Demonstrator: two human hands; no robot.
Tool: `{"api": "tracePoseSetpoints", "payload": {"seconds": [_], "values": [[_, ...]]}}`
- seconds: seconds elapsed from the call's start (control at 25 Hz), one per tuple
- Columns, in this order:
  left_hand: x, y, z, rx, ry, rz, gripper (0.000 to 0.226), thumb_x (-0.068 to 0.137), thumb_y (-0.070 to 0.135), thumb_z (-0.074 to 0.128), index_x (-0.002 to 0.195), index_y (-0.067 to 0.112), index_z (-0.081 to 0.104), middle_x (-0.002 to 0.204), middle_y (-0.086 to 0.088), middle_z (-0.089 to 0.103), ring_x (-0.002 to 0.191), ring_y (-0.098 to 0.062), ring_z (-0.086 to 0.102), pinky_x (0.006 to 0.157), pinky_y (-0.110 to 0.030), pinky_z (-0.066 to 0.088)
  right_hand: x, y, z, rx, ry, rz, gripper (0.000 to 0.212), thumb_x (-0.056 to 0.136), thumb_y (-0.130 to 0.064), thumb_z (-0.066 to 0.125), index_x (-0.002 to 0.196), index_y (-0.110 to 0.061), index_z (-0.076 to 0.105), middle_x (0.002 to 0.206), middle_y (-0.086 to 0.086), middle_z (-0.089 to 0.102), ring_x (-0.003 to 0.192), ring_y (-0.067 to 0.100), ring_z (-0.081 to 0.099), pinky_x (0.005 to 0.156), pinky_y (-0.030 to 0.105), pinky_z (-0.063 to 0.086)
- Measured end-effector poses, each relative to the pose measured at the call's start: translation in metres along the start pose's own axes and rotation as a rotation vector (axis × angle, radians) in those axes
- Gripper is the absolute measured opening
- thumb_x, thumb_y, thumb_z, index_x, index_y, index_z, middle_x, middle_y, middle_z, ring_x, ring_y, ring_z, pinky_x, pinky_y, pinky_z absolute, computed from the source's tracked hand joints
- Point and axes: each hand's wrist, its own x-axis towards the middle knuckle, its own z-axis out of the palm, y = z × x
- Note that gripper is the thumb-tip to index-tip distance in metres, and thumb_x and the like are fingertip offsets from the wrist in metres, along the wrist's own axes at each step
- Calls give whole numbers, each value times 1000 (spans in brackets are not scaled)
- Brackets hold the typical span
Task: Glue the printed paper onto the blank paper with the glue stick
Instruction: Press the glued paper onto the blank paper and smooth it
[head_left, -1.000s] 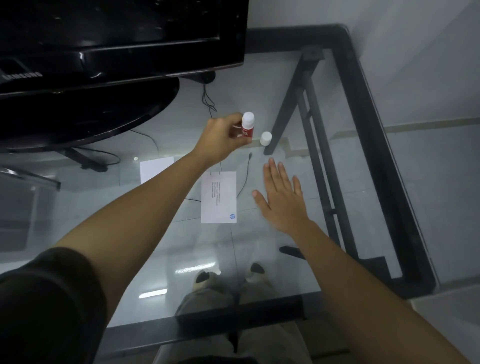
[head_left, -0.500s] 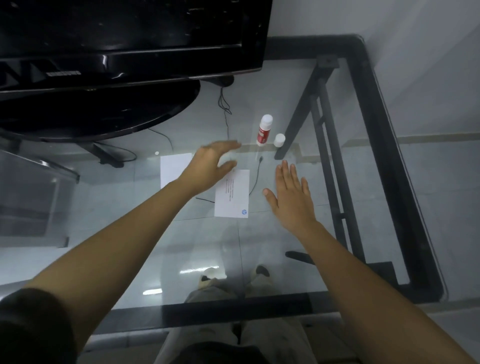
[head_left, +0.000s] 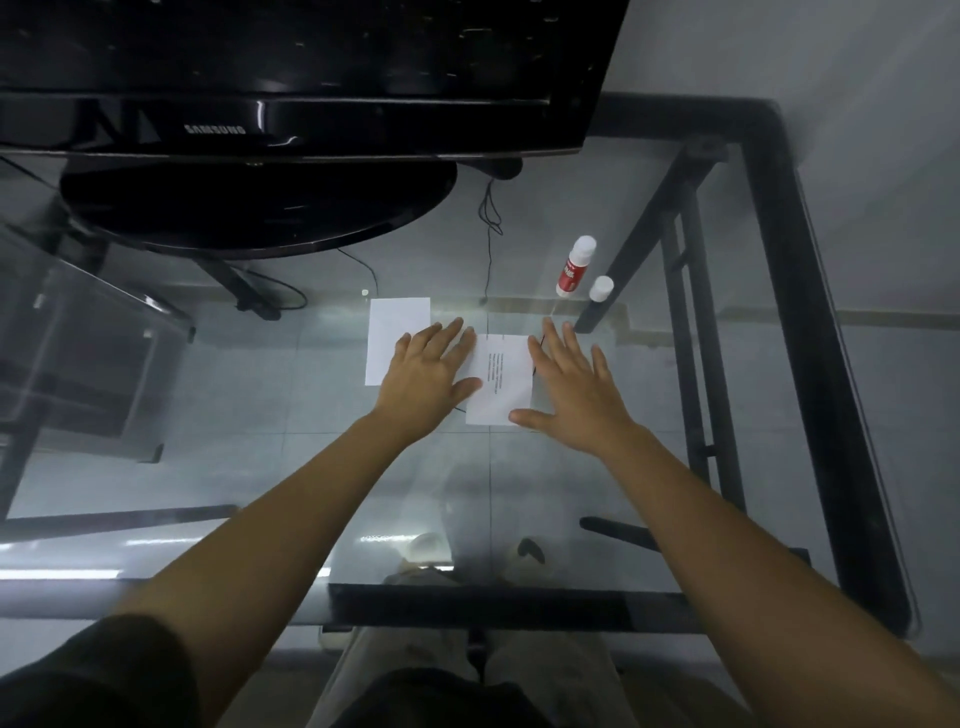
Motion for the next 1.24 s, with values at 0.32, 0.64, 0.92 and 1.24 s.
{"api": "tracePoseSetpoints", "payload": {"seconds": [0.32, 0.64, 0.92, 1.24], "values": [[6, 0, -7, -4, -3, -25, 57, 86, 48, 54, 136, 23, 43, 154, -11, 24, 137, -34, 22, 112, -49, 15, 12, -3, -9, 56, -49, 10, 105, 74, -48, 70, 147, -14, 3, 158, 7, -11, 143, 27, -13, 114, 48, -3], [-2, 13, 6, -409, 207, -113, 42, 83, 18, 67, 124, 15, 57, 122, -10, 61, 112, -28, 45, 92, -34, 40, -4, -13, 9, 604, 155, 43, 91, 68, -15, 81, 140, -23, 25, 135, 4, 44, 118, 20, 46, 88, 26, 41], [-10, 26, 5, -810, 333, -206, 36, 81, 9, 68, 114, 16, 55, 89, -1, 65, 74, -7, 59, 68, -3, 44, -14, -22, 19, 726, 246, 144, 88, 77, -13, 74, 142, -27, 17, 116, -1, 53, 100, 13, 53, 78, 18, 45], [-9, 20, -13, -1227, 185, -414, 25, 83, 17, 67, 107, 19, 61, 102, -4, 70, 93, -12, 65, 86, -20, 52, -26, -27, 27, 1389, 461, 449, 16, 85, -18, 66, 100, -21, 65, 102, 0, 69, 92, 11, 66, 72, 18, 54]]}}
